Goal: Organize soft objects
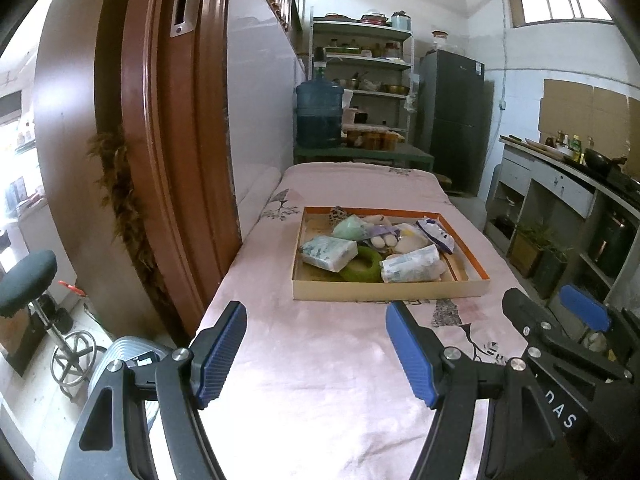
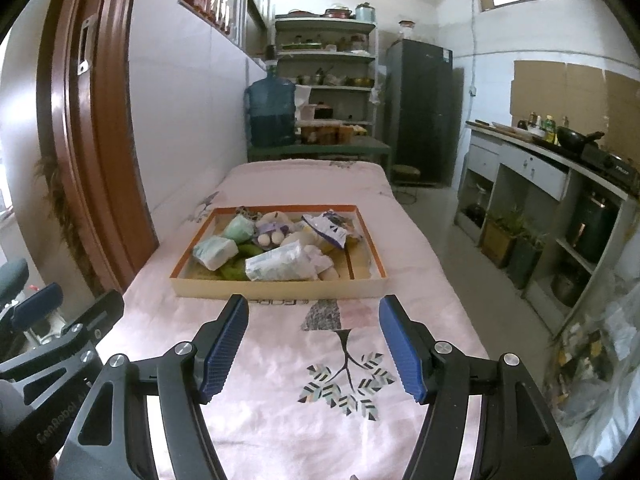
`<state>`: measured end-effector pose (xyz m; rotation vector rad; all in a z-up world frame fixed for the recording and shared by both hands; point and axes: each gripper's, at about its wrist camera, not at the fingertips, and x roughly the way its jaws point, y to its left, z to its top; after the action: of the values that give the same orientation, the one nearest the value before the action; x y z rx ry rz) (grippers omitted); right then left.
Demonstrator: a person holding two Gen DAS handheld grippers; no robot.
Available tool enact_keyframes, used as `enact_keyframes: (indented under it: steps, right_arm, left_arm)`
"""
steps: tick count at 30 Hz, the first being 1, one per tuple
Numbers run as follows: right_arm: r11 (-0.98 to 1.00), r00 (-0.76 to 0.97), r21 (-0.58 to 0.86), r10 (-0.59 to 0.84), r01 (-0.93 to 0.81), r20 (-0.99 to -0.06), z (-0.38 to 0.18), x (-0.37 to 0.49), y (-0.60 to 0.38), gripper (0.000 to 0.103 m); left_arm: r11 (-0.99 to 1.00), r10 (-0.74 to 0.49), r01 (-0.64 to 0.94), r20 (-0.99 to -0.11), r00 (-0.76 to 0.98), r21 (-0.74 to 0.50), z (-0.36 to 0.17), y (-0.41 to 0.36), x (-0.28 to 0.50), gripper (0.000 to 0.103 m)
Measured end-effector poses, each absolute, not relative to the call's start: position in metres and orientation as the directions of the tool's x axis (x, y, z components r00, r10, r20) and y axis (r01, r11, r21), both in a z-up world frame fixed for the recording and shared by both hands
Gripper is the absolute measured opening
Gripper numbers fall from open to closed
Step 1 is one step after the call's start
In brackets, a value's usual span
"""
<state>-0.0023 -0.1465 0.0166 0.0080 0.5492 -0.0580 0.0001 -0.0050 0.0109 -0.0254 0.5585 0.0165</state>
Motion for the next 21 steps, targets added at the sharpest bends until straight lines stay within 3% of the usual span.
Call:
enact_keyframes:
  steps: [21]
  right_arm:
    - [0.999,0.843,-0.002,-0.047,0.054,-0.537,0.0085,0.0004,-0.1461,0.070]
  left_arm:
    - [1.000,0.002,-0.015,-0.540,0.842,-0.020,0.0080,-0.0048,0.0015,0.072]
